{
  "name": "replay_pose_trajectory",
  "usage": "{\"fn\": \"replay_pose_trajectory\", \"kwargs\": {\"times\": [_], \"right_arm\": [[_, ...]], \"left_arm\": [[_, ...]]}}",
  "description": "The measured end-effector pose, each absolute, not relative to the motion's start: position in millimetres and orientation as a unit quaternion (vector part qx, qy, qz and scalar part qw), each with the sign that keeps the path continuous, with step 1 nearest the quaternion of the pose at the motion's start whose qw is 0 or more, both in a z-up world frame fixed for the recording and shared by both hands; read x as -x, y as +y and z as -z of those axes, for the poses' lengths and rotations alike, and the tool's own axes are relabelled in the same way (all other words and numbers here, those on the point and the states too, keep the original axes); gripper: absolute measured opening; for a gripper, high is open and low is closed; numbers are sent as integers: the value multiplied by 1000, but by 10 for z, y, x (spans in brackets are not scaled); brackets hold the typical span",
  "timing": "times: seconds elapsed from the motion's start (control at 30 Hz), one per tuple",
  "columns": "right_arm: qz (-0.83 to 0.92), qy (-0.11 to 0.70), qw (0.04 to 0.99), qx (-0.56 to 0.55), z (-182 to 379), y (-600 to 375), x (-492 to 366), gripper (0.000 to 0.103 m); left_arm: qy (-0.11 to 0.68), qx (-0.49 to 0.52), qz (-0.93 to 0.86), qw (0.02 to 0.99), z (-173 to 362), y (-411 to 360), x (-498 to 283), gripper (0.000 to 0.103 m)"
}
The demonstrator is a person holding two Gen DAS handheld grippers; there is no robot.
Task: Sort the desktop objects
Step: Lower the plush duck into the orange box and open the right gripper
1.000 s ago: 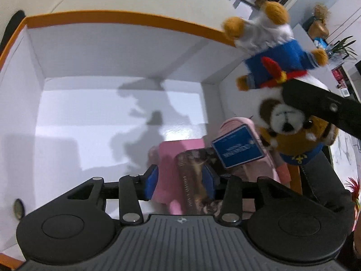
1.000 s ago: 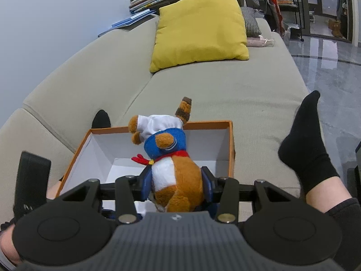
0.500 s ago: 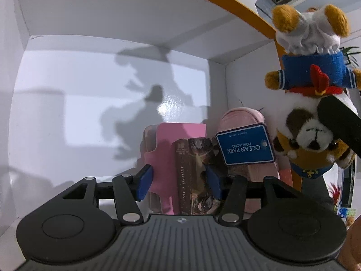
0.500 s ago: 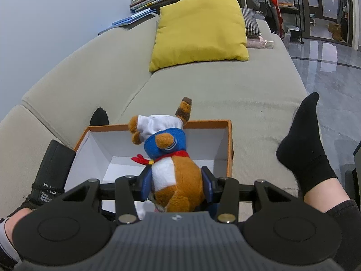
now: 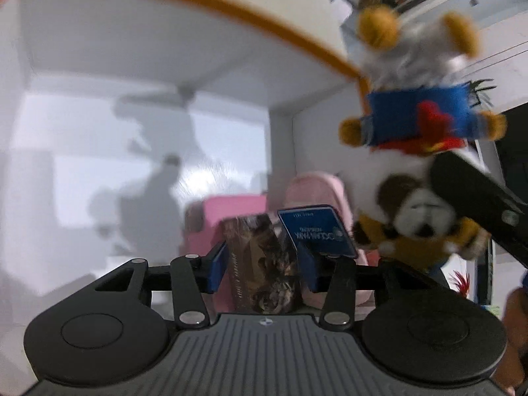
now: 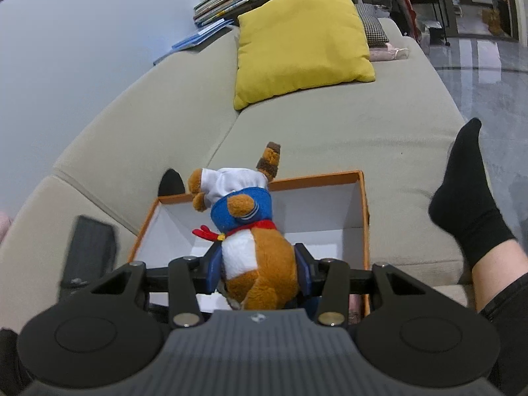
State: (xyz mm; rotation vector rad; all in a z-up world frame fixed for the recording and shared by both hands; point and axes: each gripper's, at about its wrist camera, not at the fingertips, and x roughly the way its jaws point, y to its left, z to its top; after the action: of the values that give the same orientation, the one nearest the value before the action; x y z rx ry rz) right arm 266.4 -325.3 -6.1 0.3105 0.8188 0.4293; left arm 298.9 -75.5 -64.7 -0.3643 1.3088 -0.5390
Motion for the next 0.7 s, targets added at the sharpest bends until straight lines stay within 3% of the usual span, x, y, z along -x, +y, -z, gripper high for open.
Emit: {"fn": "replay_pose_trajectory", "kwargs": {"times": [0.3, 0.4, 0.47, 0.7], "right_arm": [[-216, 461, 831, -225, 346, -2858, -2730, 47], [-189, 492, 818, -228, 506, -2669, -2740, 47], [-173, 511, 810, -228, 615, -2570, -2749, 47], [-125, 562, 779, -248, 946, -2461, -2835, 47]], "left_arm": [[491, 121, 166, 847, 20, -192, -2745, 52], [492, 121, 167, 846, 38, -164, -2623, 49], [499, 116, 165, 843, 128, -268, -2556, 37], [500, 125, 163, 842, 184, -103, -2569, 37]]}}
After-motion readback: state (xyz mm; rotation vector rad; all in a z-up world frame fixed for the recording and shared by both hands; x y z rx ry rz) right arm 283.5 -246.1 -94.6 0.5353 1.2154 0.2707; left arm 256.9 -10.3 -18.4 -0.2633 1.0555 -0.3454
